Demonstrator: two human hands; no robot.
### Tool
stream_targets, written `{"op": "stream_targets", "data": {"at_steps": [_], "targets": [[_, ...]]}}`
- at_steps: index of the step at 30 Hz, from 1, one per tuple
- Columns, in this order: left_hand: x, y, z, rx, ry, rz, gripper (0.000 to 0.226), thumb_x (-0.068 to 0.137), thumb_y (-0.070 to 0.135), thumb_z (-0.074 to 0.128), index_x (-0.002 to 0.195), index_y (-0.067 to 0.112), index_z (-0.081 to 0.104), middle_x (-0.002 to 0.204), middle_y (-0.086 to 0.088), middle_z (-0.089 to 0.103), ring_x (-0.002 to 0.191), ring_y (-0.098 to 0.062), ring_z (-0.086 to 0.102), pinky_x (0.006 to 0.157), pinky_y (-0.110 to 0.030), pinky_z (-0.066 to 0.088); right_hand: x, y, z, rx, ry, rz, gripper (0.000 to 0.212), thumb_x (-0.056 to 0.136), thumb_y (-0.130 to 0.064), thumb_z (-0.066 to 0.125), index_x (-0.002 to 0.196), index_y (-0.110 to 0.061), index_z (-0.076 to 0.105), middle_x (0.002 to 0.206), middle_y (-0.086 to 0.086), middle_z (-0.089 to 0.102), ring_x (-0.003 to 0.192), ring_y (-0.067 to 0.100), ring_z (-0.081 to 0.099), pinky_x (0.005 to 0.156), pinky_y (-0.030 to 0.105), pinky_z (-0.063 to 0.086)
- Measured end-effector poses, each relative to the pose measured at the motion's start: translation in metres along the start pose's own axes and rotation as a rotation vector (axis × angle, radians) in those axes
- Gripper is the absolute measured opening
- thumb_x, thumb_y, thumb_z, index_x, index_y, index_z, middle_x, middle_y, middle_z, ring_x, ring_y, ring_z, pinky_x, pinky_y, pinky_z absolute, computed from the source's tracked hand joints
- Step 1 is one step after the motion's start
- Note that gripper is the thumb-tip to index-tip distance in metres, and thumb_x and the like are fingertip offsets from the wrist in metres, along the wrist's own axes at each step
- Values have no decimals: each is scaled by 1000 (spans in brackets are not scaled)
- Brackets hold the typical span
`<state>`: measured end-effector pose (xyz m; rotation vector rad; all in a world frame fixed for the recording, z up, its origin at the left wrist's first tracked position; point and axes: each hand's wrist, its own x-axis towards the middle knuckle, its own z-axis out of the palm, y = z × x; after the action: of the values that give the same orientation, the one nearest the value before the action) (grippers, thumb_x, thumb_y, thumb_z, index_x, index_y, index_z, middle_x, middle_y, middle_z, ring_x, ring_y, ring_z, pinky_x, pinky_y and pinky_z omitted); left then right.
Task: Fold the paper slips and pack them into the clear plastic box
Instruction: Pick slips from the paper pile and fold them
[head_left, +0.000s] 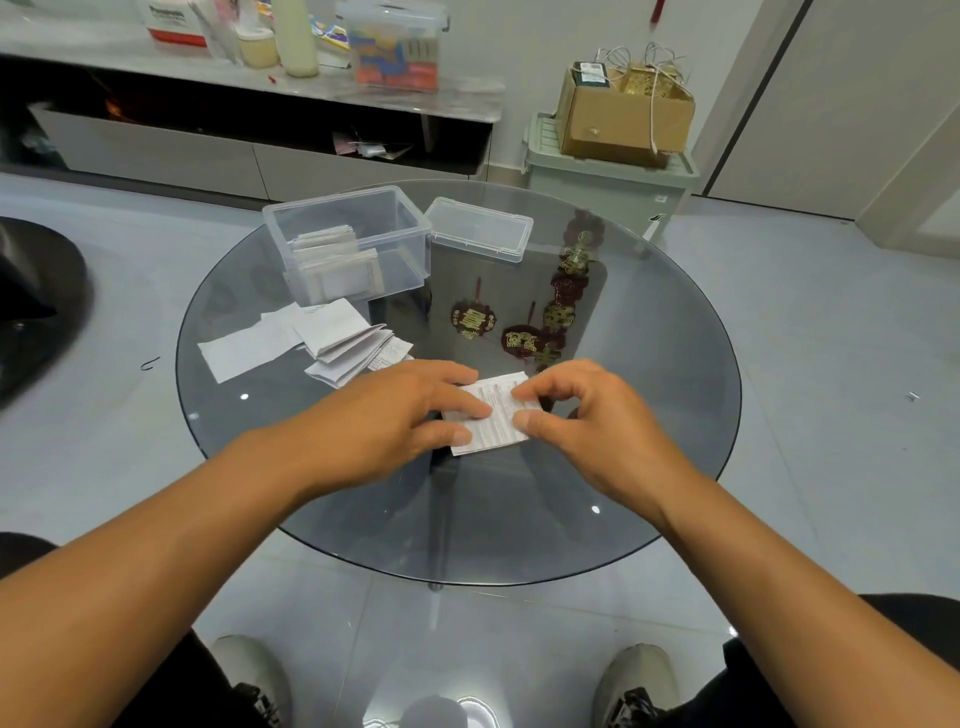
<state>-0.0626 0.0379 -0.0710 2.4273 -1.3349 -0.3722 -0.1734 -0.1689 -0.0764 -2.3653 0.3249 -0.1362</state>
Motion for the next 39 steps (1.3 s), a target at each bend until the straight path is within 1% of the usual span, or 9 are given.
{"op": "stream_targets", "data": {"at_steps": [3,8,11,15,20,25,27,32,39], "targets": [[3,-2,4,-49,38,-39,42,95,40,66,136,45,57,152,18,43,138,-6,36,114,-35,35,1,-5,-3,35,59,101,58,87,-33,81,139,-35,55,124,-13,60,101,5,60,83,22,49],[4,6,9,-190,110,-91,81,88,40,75,151,52,25,142,20,51,126,-8,47,106,-35,43,3,-12,-9,275,-52,219,86,81,-19,87,151,-35,39,90,-2,74,80,12,74,66,24,57],[5,15,13,-260,154,-122,81,89,43,74,151,53,22,136,21,56,120,-7,53,101,-35,48,2,-12,-5,377,-12,139,77,84,-10,84,148,-29,46,87,-1,76,80,11,75,68,27,62],[8,18,10,-531,266,-161,17,100,38,60,114,31,68,99,6,75,86,-14,71,83,-45,58,3,-12,-4,504,131,-45,52,86,-7,81,131,-25,62,89,-2,75,84,14,73,74,29,61],[9,34,3,-1131,157,-339,26,107,18,47,111,7,70,100,-16,77,91,-28,76,79,-35,63,2,-5,1,336,194,-249,25,89,-6,75,101,-28,79,110,-9,71,102,14,66,81,36,58],[10,27,-10,-1606,110,-434,35,107,24,44,119,1,66,109,-22,74,98,-30,75,76,-32,63,-2,-6,3,85,-1,-292,30,97,-35,67,127,-35,72,146,-18,50,124,-2,52,100,17,46],[9,24,-7,-1459,119,-406,28,106,22,50,117,4,67,110,-20,74,99,-26,75,78,-31,63,-4,-8,4,120,-11,-289,37,94,-48,65,127,-33,72,139,-19,57,125,-1,54,99,16,47],[3,29,7,-872,236,-243,6,101,20,60,103,19,66,93,-10,74,88,-22,75,82,-44,62,1,-8,5,370,9,-133,36,87,-24,82,120,-32,70,87,-14,69,76,2,63,73,23,54],[-5,5,-16,190,531,-278,34,92,51,65,112,25,54,105,5,60,93,-19,55,68,-34,38,8,-6,1,-222,169,-165,6,96,-36,69,96,-33,75,91,-12,63,85,10,60,76,38,53]]}}
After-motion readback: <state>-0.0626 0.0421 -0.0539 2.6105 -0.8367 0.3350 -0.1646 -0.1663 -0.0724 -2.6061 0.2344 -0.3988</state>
